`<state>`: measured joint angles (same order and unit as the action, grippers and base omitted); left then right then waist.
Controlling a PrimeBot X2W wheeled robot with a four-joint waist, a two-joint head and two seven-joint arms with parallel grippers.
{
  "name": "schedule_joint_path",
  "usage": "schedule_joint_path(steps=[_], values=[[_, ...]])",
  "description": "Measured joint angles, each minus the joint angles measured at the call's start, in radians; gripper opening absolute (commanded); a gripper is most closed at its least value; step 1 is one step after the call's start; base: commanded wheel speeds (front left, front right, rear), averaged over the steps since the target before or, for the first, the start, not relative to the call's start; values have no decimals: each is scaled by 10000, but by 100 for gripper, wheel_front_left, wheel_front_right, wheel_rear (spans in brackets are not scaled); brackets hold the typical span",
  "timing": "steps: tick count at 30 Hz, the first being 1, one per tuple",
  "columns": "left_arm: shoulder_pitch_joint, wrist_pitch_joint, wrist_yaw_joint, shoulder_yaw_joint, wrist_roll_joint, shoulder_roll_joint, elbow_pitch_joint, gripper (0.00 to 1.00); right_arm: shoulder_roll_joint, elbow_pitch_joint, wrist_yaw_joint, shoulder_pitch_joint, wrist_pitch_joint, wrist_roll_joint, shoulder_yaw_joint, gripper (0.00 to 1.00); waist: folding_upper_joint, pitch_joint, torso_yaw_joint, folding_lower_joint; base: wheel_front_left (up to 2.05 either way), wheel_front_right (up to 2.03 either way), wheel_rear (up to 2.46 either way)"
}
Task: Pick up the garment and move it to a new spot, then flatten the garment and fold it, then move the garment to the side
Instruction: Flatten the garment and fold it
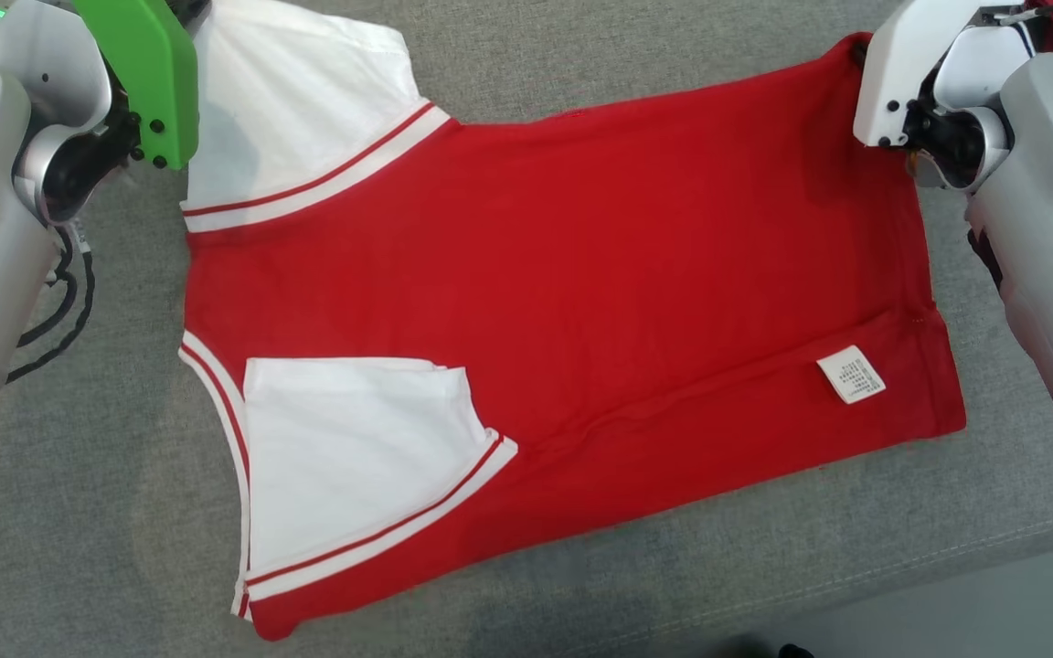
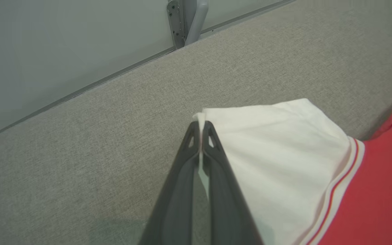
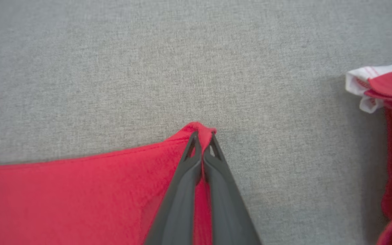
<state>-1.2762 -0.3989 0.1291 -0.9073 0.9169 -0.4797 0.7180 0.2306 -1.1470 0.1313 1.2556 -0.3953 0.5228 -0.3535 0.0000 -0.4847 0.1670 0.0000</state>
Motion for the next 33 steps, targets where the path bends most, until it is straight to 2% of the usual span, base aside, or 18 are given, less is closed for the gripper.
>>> schedule_joint_path(steps=[10, 16, 21, 28, 33], values=[[-541, 2266, 0, 148, -378, 69, 188, 0, 424, 397, 2, 147, 1908, 299, 378, 0, 0, 45, -207, 0, 0, 0, 0], [-367, 2918, 0, -130, 56, 98, -232, 0, 604, 865, 0, -360, 1839, 1043, 263, 0, 0, 210, -432, 0, 0, 0, 0], [492, 3572, 0, -324, 587, -353, -1310, 0, 1212, 1825, 0, -1308, 1827, 1730, -65, 0, 0, 474, -607, 0, 0, 0, 0], [1967, 4406, 0, -198, 1223, -1264, -2782, 0, 2303, 3200, 0, -2762, 2069, 2579, -380, 0, 0, 875, -924, 0, 0, 0, 0], [3235, 4485, -174, -186, 1741, -1732, -4056, 0, 2800, 4017, 0, -3700, 2280, 3066, -479, 0, 0, 1044, -1178, 0, 0, 0, 0]])
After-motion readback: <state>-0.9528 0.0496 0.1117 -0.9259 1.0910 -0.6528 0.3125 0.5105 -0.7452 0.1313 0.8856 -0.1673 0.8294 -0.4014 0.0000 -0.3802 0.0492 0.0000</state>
